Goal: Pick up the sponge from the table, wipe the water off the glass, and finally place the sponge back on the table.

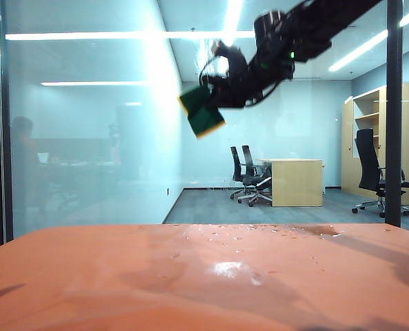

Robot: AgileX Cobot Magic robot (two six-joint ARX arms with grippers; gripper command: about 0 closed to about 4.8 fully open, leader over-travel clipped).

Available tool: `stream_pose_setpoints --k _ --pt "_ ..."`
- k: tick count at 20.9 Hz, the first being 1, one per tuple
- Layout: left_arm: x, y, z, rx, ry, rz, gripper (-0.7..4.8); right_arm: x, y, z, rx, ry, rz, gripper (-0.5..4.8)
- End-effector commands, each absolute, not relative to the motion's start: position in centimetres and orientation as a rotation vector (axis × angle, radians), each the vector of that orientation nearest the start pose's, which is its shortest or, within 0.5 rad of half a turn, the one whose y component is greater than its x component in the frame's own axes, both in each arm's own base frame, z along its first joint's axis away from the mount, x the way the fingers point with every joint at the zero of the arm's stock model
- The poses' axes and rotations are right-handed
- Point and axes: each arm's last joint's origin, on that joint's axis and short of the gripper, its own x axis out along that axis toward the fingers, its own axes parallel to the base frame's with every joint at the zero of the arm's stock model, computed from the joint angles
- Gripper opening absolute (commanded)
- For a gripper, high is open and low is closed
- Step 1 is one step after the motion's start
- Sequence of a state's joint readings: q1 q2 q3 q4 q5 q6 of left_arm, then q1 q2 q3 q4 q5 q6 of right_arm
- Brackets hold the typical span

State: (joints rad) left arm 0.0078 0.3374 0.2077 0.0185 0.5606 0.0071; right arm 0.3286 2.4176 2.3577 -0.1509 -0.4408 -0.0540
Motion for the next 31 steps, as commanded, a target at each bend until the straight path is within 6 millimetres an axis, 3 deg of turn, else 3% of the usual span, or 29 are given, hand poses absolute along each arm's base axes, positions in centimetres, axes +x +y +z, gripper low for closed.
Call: stream_pose_setpoints --k 1,6,10,14,21,25,31 --pt "11.3 -1.5 21.1 -0.016 0.089 -0.553 2.5 52.1 18.1 34.5 -0.073 0.056 0.693 -0.09" --pt "11.3 -1.5 21.1 -0.016 0.089 -0.554 2.51 51.7 18.6 34.5 -0.108 0.106 0.681 -0.09" --pt "11.3 -1.5 21.1 -0.016 0.088 -0.554 2.51 50.9 21.1 33.0 -0.213 0.147 0.683 -0.09" --pt "11.3 -1.5 21.1 -0.016 0.088 -0.554 2.5 51.0 22.1 30.2 -0.222 0.216 0.676 -0.09" --pt "11.3 -1.5 21.2 -0.013 0.081 -0.554 2.5 51.2 22.0 24.6 -0.24 0.319 0.624 -0.09" --pt "11.3 -1.5 21.2 -0.014 0.081 -0.554 2.5 51.2 22.0 25.1 -0.237 0.283 0.617 -0.09" --pt "11.3 -1.5 21.2 -0.013 0.079 -0.553 2.5 50.3 21.3 29.2 -0.231 0.178 0.586 -0.09"
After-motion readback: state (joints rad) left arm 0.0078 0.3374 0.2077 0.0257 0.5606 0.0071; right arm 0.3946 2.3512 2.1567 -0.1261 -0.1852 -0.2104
